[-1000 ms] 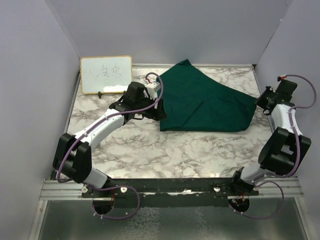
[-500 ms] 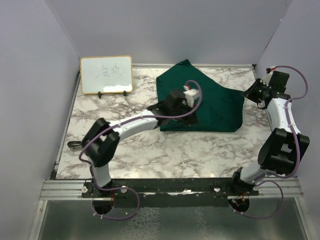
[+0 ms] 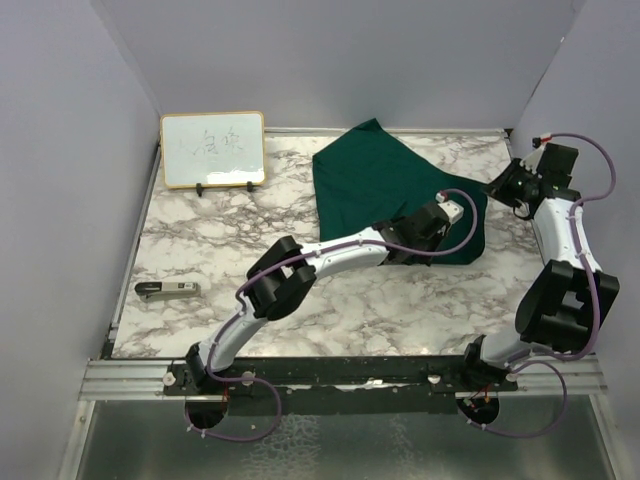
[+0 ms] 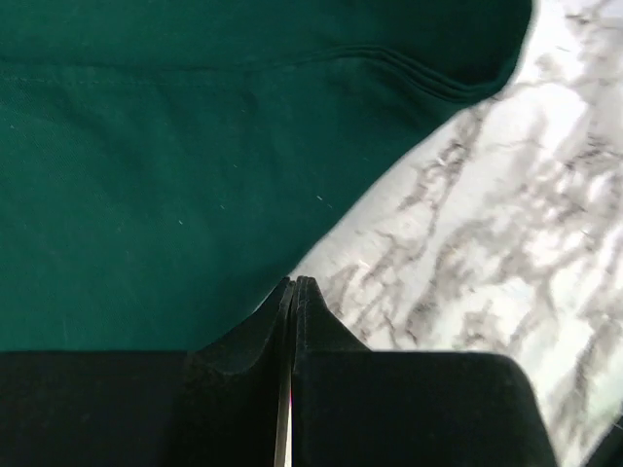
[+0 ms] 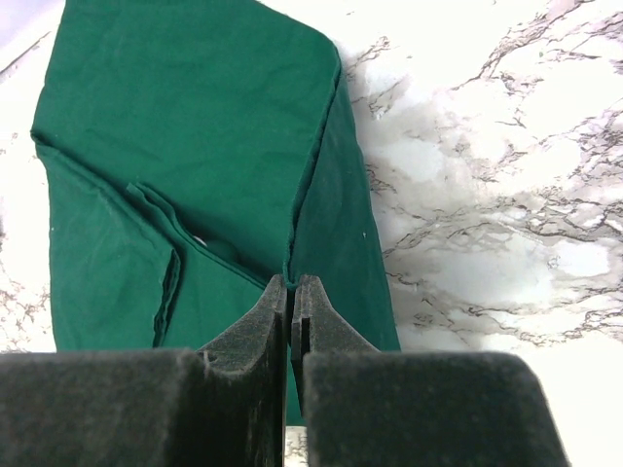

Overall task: Prepare the surgical pack
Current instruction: Pack the surgical kit at the center of the board.

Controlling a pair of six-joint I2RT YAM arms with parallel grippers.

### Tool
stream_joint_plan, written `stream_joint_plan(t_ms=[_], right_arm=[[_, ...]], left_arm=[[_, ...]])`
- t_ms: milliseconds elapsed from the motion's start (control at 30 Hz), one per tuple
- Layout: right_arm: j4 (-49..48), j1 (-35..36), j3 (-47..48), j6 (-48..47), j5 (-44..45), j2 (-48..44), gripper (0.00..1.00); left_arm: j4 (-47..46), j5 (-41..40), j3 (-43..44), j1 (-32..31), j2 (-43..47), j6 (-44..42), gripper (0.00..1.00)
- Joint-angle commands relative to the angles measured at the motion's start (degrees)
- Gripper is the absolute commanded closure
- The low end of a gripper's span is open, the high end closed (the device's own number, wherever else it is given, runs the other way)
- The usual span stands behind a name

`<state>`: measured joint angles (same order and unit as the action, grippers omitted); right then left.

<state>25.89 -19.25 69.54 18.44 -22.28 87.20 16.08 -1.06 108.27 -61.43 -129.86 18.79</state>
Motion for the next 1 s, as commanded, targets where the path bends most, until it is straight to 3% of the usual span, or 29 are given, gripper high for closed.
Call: stream_joint_plan(t_ms=[0,167,600,833,967], right_arm=[[-1.31,-0.27,-0.40,1.26,-2.06,-2.97,0.99],[-0.27,-0.27,0.20,1.85,-3.45,-5.16,0.99],[5.61,-0.18,7.03,4.06,-13.37,-4.56,0.99],[7.86,-0.10,8.15,4.44,-21.12,-2.66,0.99],[7.65,1.49,9.06,5.72,-21.71,-2.79,0.99]], left_arm=[[4.26,-4.11,7.00,-0.02,-5.18,-1.32,1.00],[5.98,-5.12,10.16,0.04,-9.71,-1.12,1.00],[5.84,-5.31,8.50,0.63,-10.37,-1.46,1.00],[5.54,-1.54,9.36,1.41,-6.04,-1.15,1.00],[2.17,6.04,6.01,3.24,0.12,0.58,0.93]])
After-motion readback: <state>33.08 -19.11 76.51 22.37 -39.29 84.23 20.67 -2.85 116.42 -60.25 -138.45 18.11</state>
